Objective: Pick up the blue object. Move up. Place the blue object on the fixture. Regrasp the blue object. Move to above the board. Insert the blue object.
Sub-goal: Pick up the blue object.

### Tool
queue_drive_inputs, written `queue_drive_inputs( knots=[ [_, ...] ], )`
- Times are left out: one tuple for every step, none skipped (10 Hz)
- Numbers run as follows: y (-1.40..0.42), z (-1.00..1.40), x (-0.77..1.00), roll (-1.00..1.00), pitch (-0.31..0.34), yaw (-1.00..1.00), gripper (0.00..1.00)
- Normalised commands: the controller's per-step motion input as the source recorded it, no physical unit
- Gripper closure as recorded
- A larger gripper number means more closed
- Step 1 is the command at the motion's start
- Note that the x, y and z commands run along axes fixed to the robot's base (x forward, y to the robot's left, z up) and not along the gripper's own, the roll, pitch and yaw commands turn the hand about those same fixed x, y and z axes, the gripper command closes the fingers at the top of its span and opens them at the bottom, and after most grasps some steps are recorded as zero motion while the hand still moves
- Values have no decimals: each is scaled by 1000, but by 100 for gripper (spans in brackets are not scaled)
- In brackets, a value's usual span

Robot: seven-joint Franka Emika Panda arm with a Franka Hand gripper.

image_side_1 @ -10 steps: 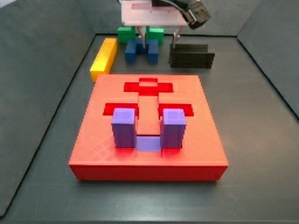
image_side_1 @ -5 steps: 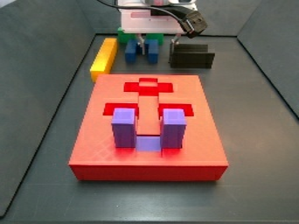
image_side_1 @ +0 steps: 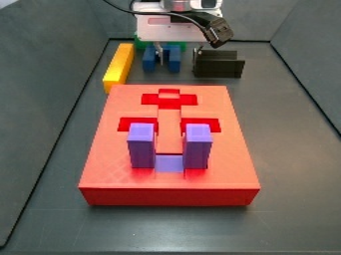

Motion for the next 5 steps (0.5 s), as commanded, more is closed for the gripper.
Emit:
queue_drive_inputs(
  knots=[
    [-3, -94, 0, 3, 0, 0, 0],
    [0, -43, 0, 0, 0, 0, 0],
    [-40, 0, -34, 4, 0, 0, 0],
    [0, 0, 0, 0, 0, 0, 0],
    [0, 0, 0, 0, 0, 0, 100]
  ],
)
